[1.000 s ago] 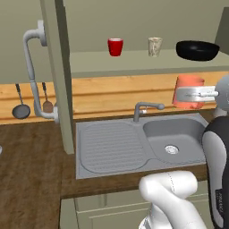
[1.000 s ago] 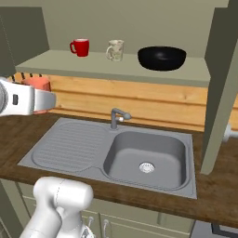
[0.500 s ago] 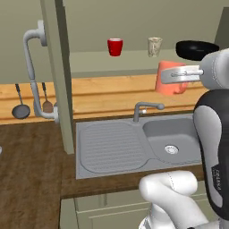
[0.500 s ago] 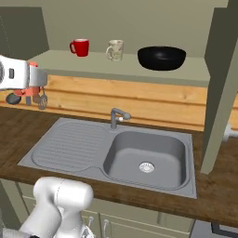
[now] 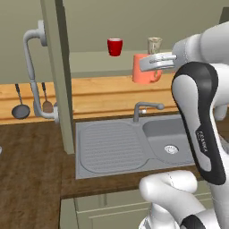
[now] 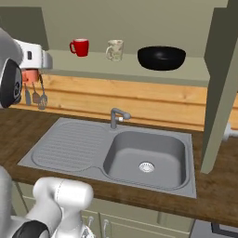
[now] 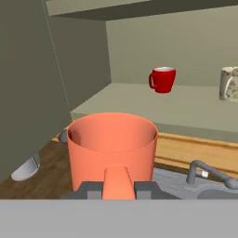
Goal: Gather all objects into one cabinet and sort the glasses and bowls to opposite sides.
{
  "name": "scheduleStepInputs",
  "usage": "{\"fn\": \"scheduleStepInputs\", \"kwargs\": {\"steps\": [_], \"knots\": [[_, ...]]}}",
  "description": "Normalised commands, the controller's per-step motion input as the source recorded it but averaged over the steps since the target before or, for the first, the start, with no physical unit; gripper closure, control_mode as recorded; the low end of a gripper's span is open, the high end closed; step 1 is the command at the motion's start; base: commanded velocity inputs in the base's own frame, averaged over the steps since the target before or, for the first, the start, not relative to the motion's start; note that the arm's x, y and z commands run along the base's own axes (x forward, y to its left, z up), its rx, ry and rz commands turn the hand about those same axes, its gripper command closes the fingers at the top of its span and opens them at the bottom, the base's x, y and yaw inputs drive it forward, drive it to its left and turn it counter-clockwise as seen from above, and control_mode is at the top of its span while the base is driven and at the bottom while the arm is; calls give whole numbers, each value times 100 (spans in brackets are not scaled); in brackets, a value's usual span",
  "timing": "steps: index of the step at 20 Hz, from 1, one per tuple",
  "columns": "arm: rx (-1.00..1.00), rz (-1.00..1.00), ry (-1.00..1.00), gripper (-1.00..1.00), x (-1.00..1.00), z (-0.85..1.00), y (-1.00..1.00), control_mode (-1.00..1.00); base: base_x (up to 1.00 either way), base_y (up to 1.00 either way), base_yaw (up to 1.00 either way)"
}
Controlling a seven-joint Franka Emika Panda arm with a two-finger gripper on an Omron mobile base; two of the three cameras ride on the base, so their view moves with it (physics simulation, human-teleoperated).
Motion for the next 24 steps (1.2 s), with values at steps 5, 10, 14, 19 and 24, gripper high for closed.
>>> {"fn": "scheduleStepInputs", "kwargs": {"steps": [5,10,14,19,24], "knots": [[0,3,0,100,86,0,33,-100,0,0,0],[0,1,0,100,68,-1,18,-100,0,0,0],[0,1,0,100,76,-4,5,-100,0,0,0],[0,0,0,100,70,0,21,-100,0,0,0],[-1,0,0,100,45,0,31,-100,0,0,0]]}}
